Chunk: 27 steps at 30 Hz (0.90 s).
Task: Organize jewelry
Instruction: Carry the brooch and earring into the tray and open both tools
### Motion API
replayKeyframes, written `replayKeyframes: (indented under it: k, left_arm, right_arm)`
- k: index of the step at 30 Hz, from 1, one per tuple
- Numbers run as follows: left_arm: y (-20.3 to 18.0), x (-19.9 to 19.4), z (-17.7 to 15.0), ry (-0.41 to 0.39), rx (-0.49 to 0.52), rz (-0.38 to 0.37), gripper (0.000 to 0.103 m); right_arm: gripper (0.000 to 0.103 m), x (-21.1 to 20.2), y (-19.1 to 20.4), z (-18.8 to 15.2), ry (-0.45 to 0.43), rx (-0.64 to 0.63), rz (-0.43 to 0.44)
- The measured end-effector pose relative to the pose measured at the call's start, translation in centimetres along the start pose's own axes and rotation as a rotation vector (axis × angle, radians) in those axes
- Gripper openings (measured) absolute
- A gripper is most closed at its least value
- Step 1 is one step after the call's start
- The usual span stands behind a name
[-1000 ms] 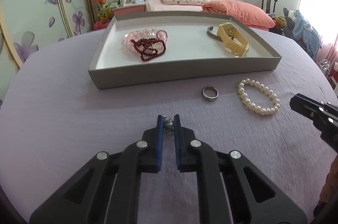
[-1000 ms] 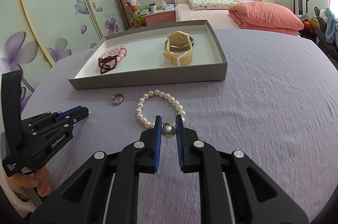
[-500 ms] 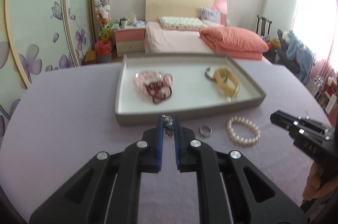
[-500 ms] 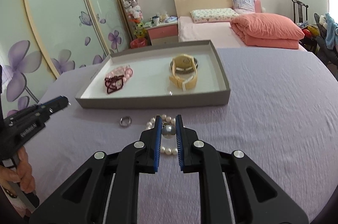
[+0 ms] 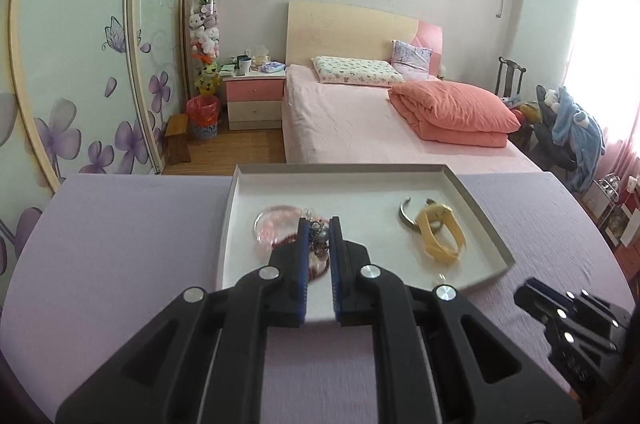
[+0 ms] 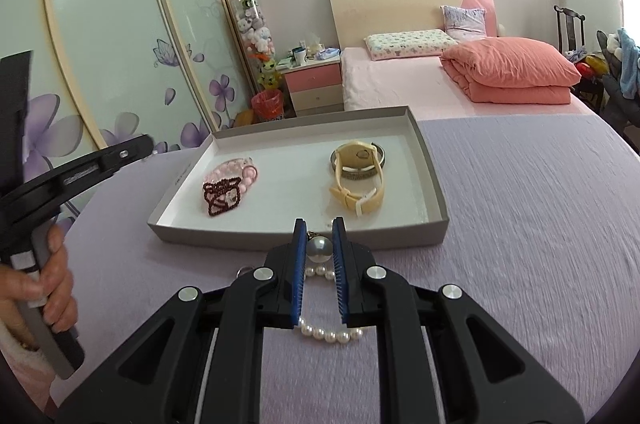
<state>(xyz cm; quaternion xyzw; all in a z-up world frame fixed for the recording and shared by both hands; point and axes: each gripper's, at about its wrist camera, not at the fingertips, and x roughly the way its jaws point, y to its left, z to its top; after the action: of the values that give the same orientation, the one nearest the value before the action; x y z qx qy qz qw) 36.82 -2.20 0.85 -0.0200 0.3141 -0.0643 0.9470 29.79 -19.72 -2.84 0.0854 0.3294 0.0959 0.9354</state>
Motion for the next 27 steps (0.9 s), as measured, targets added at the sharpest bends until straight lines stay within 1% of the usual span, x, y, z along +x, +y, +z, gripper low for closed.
replayKeyframes:
  k: [3, 9, 13, 20, 21, 23, 25, 27]
  left_arm:
    - [0.0, 2.1, 0.6, 0.002, -0.005, 0.019, 0.010]
    - [-0.1, 5.6, 0.9, 0.036, -0.009, 0.037, 0.010]
    - [-0.5, 7.2, 0.9, 0.054, 0.006, 0.047, 0.010]
    - [-0.3, 9.5, 0.4, 0.088, 0.014, 0.064, 0.012]
    - [-0.2, 9.6, 0.4, 0.090, 0.010, 0.068, 0.013]
    - [0.0, 9.8, 0.3, 0.098, -0.003, 0.067, 0.020]
    - [0.4, 9.6, 0.3, 0.094, -0.021, 0.070, 0.031]
    - [0.9, 9.1, 0.3, 0.085, -0.028, 0.074, 0.034]
  right_arm:
    - [0.014, 0.6, -0.3, 0.4, -0.003, 0.001, -0.003]
    - [0.014, 3.0, -0.8, 2.1, 0.000, -0.003, -0.015]
    - [0.014, 3.9, -1.3, 2.6, 0.004, 0.000, -0.017]
    - [0.014, 5.1, -1.6, 2.4, 0.025, 0.001, -0.025]
    - [0.014, 5.2, -1.6, 2.4, 0.027, 0.003, -0.026]
    - [0.014, 5.3, -1.7, 2.3, 0.031, 0.004, -0.029]
    - [0.014, 5.5, -1.6, 2.4, 0.034, 0.004, -0.035]
    - [0.014, 5.6, -1.5, 2.5, 0.036, 0.004, -0.039]
